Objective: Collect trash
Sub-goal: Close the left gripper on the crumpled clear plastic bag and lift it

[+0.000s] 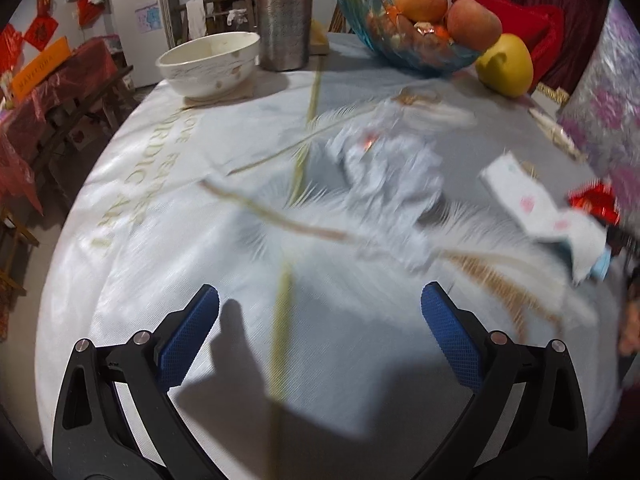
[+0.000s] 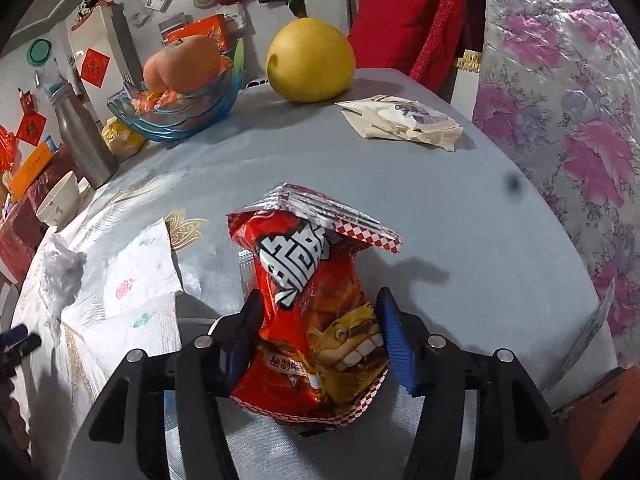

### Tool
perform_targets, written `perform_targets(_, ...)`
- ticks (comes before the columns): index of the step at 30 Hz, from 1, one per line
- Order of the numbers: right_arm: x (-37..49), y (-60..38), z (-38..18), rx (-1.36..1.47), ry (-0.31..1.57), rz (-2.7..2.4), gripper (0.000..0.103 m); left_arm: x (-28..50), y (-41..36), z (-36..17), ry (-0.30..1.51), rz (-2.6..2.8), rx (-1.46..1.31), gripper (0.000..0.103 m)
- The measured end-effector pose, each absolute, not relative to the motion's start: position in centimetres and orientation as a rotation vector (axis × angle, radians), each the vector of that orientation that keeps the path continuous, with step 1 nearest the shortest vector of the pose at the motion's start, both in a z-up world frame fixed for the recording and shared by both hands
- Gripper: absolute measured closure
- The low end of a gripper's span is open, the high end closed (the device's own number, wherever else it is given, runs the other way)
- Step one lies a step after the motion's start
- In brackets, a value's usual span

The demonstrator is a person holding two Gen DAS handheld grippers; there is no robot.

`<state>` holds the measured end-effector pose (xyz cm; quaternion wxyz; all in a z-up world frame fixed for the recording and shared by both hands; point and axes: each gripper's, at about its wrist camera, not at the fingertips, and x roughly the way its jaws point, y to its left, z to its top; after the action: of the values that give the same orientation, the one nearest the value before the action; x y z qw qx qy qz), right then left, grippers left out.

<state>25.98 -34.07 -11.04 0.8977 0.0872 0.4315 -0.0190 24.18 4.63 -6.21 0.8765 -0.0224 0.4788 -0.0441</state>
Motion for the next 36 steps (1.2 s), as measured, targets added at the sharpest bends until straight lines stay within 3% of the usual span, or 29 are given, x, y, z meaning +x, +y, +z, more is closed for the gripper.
perform_targets(11,26.0,-33.9,-11.0,0.170,0.897,-0.033,0.041,30.7,0.3,-7.0,1.022,-0.057,-0.006,0.006)
perform_targets(34,26.1,-33.5,-11.1,0.151,0.903,-0.032,0.037,30.7,0.2,-7.5,0.974,-0.045,0.028,0.006)
perform_targets(35,26.1,-33.5,-11.1,0.151,0.903,-0.031,0.037,30.6,0.3,-7.3,0.965,-0.050,0.018,0.010)
perform_targets(36,26.1,-33.5,-11.1,0.152,0.903,-0.031,0.037,30.2,0.5,-6.9,0.928,-0.071,-0.004,0.025)
